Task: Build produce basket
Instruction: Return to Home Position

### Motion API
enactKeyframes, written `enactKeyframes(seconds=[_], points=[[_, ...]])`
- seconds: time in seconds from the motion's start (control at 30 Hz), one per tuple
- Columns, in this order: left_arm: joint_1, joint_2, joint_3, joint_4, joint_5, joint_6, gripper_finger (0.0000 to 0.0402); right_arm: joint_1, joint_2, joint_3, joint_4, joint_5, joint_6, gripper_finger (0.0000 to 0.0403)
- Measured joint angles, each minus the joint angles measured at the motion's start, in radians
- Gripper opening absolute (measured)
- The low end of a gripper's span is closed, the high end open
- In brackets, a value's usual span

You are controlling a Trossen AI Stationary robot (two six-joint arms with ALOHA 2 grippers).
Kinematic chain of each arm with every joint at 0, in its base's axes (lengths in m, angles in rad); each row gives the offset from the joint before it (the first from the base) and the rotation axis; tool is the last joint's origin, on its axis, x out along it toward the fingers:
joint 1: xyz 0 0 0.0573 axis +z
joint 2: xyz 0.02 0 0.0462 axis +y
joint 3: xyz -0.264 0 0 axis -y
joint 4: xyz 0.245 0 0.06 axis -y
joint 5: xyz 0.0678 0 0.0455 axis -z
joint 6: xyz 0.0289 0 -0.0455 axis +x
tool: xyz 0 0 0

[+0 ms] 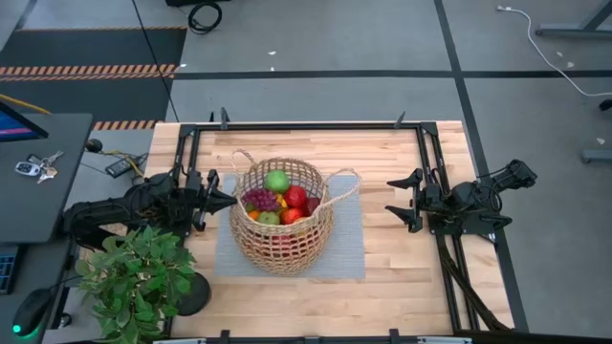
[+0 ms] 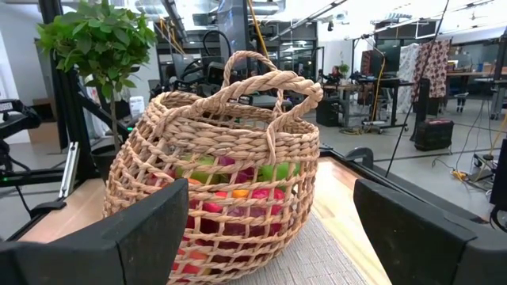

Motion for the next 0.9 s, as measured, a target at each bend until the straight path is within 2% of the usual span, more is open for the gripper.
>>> enactKeyframes(seconds=[0.9], points=[[0.0, 0.0, 0.0, 0.0, 0.0, 0.0, 0.0025, 0.0, 0.0, 0.0, 0.0, 0.0, 0.0, 0.0362]])
